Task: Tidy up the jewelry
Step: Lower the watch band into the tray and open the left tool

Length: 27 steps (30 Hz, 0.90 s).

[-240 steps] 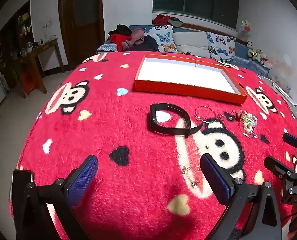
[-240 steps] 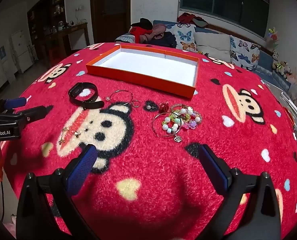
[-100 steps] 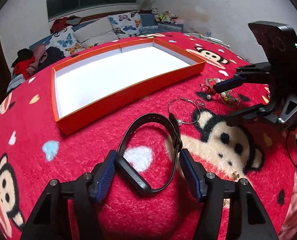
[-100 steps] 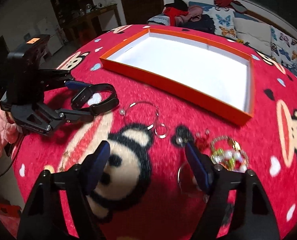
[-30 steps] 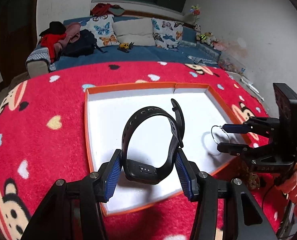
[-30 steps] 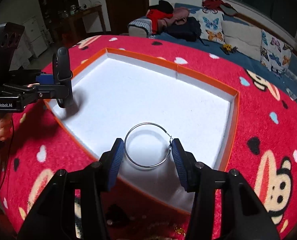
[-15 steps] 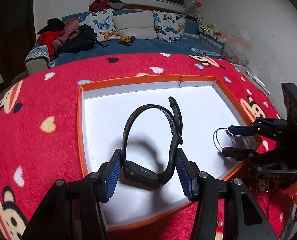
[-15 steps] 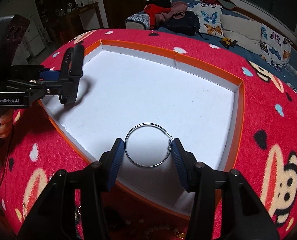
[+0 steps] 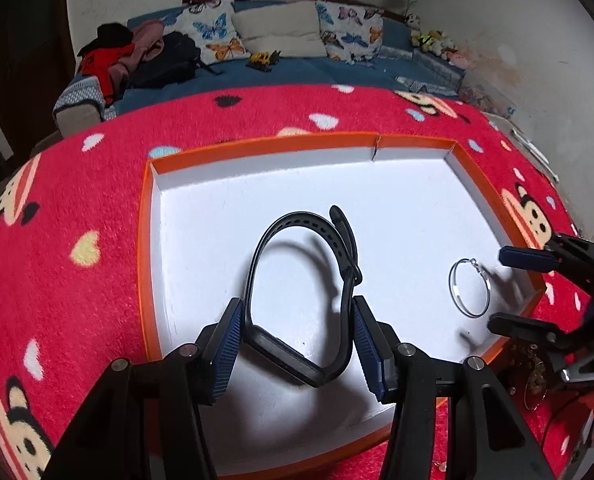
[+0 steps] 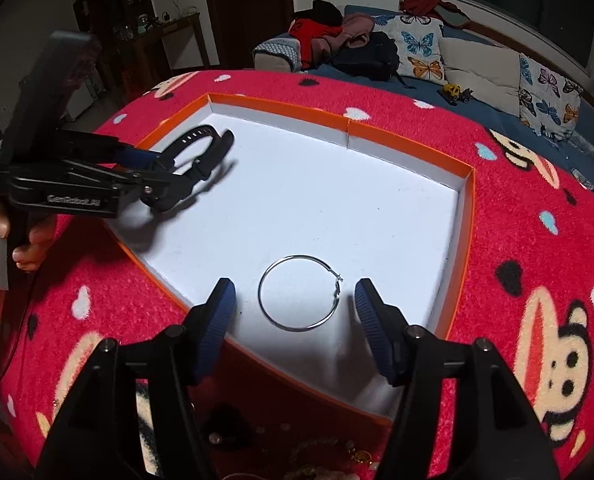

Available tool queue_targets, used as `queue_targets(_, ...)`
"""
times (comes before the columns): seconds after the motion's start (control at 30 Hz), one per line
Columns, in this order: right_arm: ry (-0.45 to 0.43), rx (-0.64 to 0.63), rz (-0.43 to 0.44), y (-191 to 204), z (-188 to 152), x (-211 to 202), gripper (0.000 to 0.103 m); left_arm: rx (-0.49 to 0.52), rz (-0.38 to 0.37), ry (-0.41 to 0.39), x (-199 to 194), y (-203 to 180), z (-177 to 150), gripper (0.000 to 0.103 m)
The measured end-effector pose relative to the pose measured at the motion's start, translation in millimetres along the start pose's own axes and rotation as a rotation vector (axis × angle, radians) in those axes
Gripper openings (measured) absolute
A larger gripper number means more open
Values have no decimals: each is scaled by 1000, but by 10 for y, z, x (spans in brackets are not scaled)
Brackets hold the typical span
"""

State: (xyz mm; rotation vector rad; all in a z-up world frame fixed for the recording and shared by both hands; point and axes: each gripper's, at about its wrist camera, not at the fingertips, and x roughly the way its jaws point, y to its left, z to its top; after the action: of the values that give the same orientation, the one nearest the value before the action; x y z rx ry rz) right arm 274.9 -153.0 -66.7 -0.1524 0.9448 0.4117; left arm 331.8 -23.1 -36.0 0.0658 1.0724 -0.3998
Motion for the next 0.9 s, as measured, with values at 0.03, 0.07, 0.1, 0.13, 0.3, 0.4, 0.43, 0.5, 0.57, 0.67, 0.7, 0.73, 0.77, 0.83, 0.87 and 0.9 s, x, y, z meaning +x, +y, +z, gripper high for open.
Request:
queue_targets(0.03,-1,0,2,7,-7,-10,64,4,10,6,7,-18,5,56)
queue_targets(0.07,-2,0,5,13,-13,-23,64,7,22,17,14,-36,13,56)
queue_targets(0.1,-4,-1,6,18,-23,-44,64,8,31,25,19,-46,20,56)
queue_targets(0.13,-7,-1,5,17,-24,-62,64,7,40,34,25,-53,27,56)
queue_targets(0.3,-24,9,13,16,-109,-223,64,15,76,59,-5,-112,-49,56)
queue_targets(0.4,-28,10,15,25,-192,-323,64,14,87,59,-41,-119,-124,62)
queue_targets(0.43,-29,10,18,36,-225,-352,64,9,88,57,-55,-115,-150,64)
queue_targets(0.5,-30,8,21,71,-286,-394,64,-2,86,51,-83,-96,-196,67)
queue_targets(0.57,-31,2,24,112,-363,-444,64,-21,85,46,-117,-69,-241,69)
queue_targets(0.67,-30,-1,31,162,-499,-521,64,-36,77,29,-197,-45,-304,69)
queue_targets(0.7,-28,-3,32,175,-550,-548,64,-38,78,24,-223,-45,-316,69)
queue_targets(0.73,-27,-4,33,191,-589,-567,64,-40,77,14,-271,-48,-345,69)
queue_targets(0.77,-26,-2,36,210,-652,-592,64,-42,81,3,-321,-53,-372,69)
queue_targets(0.83,-18,3,43,238,-753,-626,64,-45,85,-11,-415,-62,-418,69)
queue_targets(0.87,-13,8,45,252,-811,-643,64,-46,82,-17,-465,-68,-446,69)
queue_targets(0.9,-9,9,49,257,-841,-653,63,-46,78,-23,-506,-76,-466,69)
